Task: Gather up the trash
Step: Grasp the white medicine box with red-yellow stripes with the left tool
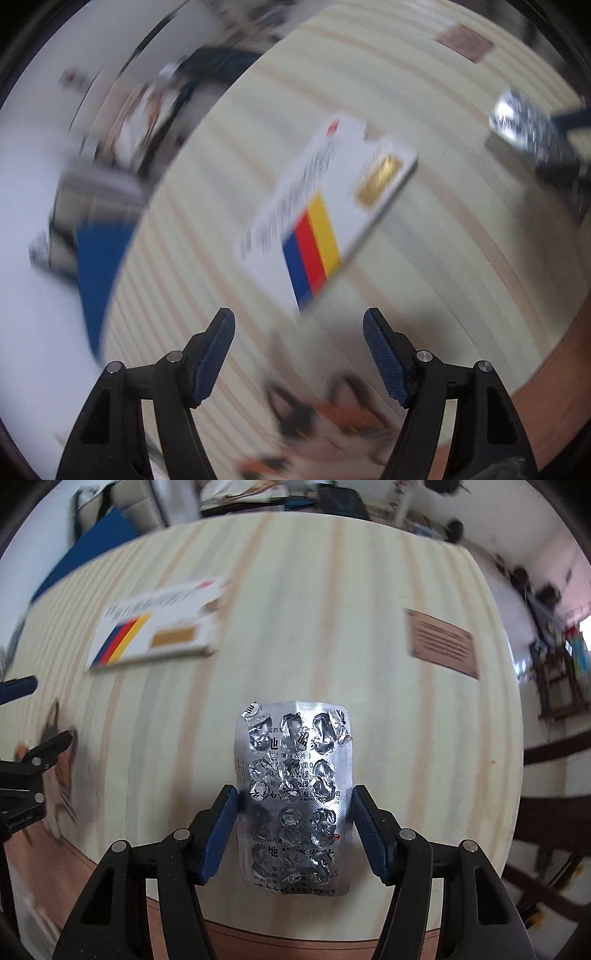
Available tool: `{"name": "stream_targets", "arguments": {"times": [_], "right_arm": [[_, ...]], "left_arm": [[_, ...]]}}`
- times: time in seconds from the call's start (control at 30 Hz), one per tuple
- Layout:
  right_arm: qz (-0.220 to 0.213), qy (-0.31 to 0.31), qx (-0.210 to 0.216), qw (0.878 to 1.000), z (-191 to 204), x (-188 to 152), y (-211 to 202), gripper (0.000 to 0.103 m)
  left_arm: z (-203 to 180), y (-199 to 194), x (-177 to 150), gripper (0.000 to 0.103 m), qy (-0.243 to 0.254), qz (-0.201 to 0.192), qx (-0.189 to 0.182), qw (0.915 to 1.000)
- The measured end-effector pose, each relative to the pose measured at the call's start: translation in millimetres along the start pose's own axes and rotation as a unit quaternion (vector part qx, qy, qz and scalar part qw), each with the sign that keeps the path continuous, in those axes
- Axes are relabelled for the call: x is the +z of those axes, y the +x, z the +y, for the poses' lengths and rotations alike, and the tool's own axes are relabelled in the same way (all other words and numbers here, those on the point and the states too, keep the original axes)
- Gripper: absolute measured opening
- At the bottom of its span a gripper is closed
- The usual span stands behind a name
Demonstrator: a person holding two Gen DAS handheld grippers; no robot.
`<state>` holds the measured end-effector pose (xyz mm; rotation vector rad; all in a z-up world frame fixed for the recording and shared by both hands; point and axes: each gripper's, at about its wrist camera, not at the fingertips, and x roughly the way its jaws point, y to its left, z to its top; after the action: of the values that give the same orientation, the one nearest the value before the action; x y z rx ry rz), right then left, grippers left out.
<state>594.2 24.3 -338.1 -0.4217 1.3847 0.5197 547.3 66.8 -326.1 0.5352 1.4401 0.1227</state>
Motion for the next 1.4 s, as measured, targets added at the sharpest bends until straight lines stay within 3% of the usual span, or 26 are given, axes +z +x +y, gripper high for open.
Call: {"name": "stream_targets", "arguments": {"times": [0.13, 0.2, 0.37, 0.43, 0.5, 0.6, 0.7, 0.77, 0.8, 0.9, 1.07, 1.1, 1.13, 1.17, 1.23, 1.33, 1.4], "right_arm": [[0.000, 0.036, 0.010, 0.999, -33, 13, -4, 0.065], [0.001, 0.050, 0.016, 0.999, -44, 16, -4, 0.065], [0.006, 0.083, 0.038, 0.996, -70, 20, -3, 0.065], [0.008, 0.091, 0.045, 0.995, -71, 21, 1, 0.065], [0.009, 0.099, 0.054, 0.994, -73, 20, 1, 0.065], [0.011, 0.101, 0.064, 0.993, -101, 13, 4, 0.065], [0.016, 0.097, 0.073, 0.992, -100, 14, -10, 0.065], [0.021, 0.093, 0.084, 0.992, -98, 9, -11, 0.065], [0.024, 0.089, 0.091, 0.992, -97, 5, -10, 0.065], [0.036, 0.072, 0.110, 0.991, -91, -14, -7, 0.065], [0.054, 0.023, 0.123, 0.991, -63, -54, -11, 0.065], [0.057, 0.011, 0.123, 0.991, -57, -62, -12, 0.065], [0.060, -0.004, 0.124, 0.991, -49, -71, -13, 0.065], [0.062, -0.016, 0.122, 0.990, -43, -79, -14, 0.065], [0.061, -0.034, 0.121, 0.990, -36, -88, -15, 0.065], [0.058, -0.042, 0.114, 0.991, -30, -85, -18, 0.065], [0.054, -0.039, 0.110, 0.992, -31, -79, -21, 0.065]], "left_arm": [[13, 20, 35, 0.071, 0.092, 0.019, -0.019, 0.9954], [17, 30, 41, 0.079, 0.123, 0.031, -0.042, 0.9910], [18, 40, 52, 0.085, 0.161, 0.056, -0.065, 0.9832], [28, 44, 49, 0.082, 0.147, 0.068, -0.093, 0.9824], [39, 44, 50, 0.071, 0.127, 0.067, -0.121, 0.9821], [39, 39, 47, 0.071, 0.070, 0.062, -0.134, 0.9866], [38, 38, 34, 0.071, 0.013, 0.072, -0.147, 0.9863], [36, 36, 17, 0.069, -0.054, 0.088, -0.150, 0.9832], [37, 35, 5, 0.068, -0.101, 0.101, -0.158, 0.9771], [29, 28, -46, 0.068, -0.232, 0.118, -0.186, 0.9475], [3, 12, -135, 0.062, -0.398, 0.126, -0.214, 0.8831], [-4, 6, -147, 0.062, -0.415, 0.119, -0.213, 0.8768], [-7, 1, -155, 0.062, -0.424, 0.108, -0.202, 0.8765], [-10, -5, -158, 0.061, -0.422, 0.093, -0.191, 0.8815], [-15, -18, -153, 0.061, -0.391, 0.060, -0.177, 0.9010], [-4, -19, -119, 0.063, -0.324, 0.029, -0.163, 0.9312], [12, -9, -90, 0.064, -0.287, 0.030, -0.161, 0.9438]]}}
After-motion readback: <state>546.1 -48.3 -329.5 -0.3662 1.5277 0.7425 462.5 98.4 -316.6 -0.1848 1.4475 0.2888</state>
